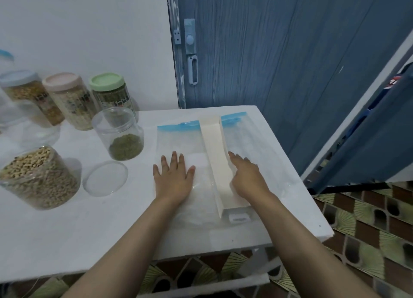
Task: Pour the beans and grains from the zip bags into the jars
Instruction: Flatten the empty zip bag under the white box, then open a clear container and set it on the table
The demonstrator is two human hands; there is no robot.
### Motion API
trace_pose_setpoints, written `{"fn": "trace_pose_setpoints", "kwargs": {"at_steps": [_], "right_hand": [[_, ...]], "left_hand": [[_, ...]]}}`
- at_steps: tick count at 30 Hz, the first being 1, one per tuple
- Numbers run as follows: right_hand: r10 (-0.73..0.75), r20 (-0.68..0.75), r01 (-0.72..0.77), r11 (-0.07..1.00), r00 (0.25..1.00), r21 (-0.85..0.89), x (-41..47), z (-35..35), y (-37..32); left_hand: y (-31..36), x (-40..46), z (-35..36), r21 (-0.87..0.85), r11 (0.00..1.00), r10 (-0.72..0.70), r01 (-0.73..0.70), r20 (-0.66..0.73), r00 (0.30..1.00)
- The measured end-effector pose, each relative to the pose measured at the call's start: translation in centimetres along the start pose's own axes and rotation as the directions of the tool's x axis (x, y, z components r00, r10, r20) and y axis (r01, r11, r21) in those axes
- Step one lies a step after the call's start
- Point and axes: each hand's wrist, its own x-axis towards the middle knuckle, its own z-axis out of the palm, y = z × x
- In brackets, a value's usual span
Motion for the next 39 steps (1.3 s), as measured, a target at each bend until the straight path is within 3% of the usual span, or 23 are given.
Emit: {"fn": "trace_pose_setpoints", "kwargs": {"at_steps": [7, 10, 13, 15, 17, 19, 22, 28, 33, 36, 39], "right_hand": [[0.062, -0.035, -0.06, 0.996, 0.997, 0.059, 0.3, -0.2, 1.7], [0.038, -0.041, -0.037, 0.999, 0.998, 0.008, 0.2, -0.4, 1.4], [0.043, -0.081, -0.05, 0.995, 0.996, -0.088, -0.2, -1.1, 1.0], [-0.004, -0.166, -0.019, 0.991, 0.986, -0.133, -0.4, -1.6, 0.3], [-0.082, -0.246, 0.063, 0.994, 0.966, -0.084, -0.8, -1.9, -0.9], [-0.124, -0.277, 0.152, 0.985, 0.953, 0.081, -1.7, -2.2, -3.0], [-0.133, -0.246, 0.216, 0.912, 0.96, 0.349, -3.0, -2.1, -7.0], [-0.254, -0.195, 0.314, 0.856, 0.947, 0.412, -3.4, 0.0, -14.8], [-0.31, -0.125, 0.334, 0.866, 0.943, 0.373, -2.9, 3.7, -20.5], [-0.346, -0.077, 0.354, 0.893, 0.935, 0.278, -2.5, 6.7, -23.1], [-0.328, 0.111, 0.326, 0.945, 0.938, 0.04, -1.5, 10.3, -24.9]], "left_hand": [[0.2, -0.2, 0.2, 0.034, 0.999, -0.003, 0.003, -0.009, 1.0], [0.1, -0.1, -0.1, -0.014, 1.0, 0.013, -0.013, 0.0, 1.0], [-0.2, -0.1, -0.9, -0.208, 0.978, 0.018, -0.018, -0.002, 1.0], [-0.5, -0.6, -2.0, -0.413, 0.91, 0.02, -0.027, -0.022, 1.0], [-0.8, -1.3, -3.6, -0.543, 0.837, 0.03, -0.069, -0.081, 0.996], [-1.1, -2.2, -5.4, -0.6, 0.788, 0.035, -0.136, -0.177, 0.984], [-1.9, -3.9, -8.4, -0.625, 0.742, 0.029, -0.244, -0.333, 0.943], [-6.9, -7.0, -13.9, -0.569, 0.735, -0.014, -0.369, -0.557, 0.83], [-14.4, -8.3, -17.3, -0.486, 0.779, -0.016, -0.395, -0.646, 0.763], [-19.0, -8.0, -18.1, -0.474, 0.811, -0.021, -0.343, -0.609, 0.793], [-23.3, -7.0, -18.2, -0.466, 0.831, -0.02, -0.305, -0.573, 0.819]]}}
